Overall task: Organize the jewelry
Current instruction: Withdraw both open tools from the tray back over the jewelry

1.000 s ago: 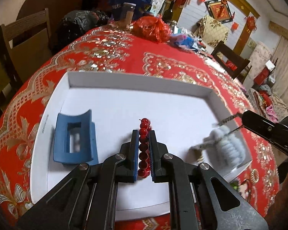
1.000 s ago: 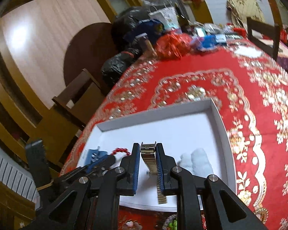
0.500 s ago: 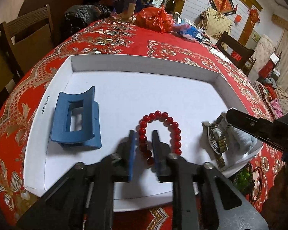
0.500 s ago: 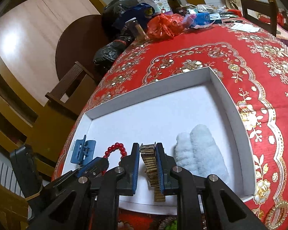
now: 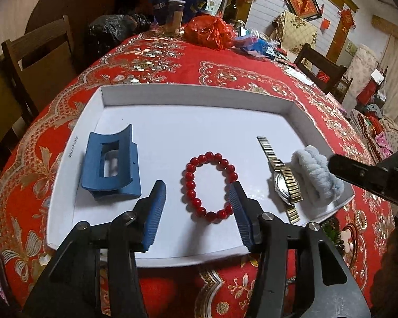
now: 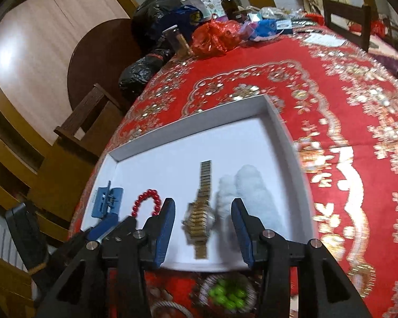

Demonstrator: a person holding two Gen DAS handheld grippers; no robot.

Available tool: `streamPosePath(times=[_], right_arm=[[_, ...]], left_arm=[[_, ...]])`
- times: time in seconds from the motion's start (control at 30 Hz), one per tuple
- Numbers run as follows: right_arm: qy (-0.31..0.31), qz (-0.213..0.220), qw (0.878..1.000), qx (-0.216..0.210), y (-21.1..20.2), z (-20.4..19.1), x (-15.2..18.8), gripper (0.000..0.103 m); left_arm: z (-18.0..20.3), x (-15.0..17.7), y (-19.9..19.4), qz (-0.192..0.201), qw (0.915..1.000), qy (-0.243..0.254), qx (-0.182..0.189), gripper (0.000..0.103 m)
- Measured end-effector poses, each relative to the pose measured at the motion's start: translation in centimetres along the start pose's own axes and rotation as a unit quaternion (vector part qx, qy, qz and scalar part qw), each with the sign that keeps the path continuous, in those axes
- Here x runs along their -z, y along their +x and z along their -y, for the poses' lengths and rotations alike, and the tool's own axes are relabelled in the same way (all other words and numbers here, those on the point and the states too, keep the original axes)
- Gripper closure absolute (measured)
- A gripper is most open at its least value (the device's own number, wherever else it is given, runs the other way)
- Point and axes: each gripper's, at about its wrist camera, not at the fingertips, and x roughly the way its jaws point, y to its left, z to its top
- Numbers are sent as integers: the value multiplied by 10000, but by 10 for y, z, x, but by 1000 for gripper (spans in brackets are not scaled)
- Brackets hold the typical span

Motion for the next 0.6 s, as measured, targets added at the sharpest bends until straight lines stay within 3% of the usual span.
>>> streamPosePath(times=[0.27,0.43,0.6], right_arm=[[-561,-381,9936,899,-42,29,32,60],[-909,-501,9883,1118,-78,47,65,60],[-539,-360,9865,1503,-102,79,88,57]], left_arm=[[7,7,-19,126,9996,206,-170,44],[14,17,-28,111,9993,309,-175,44],[22,26,-33,64,9989,418,-190,44]])
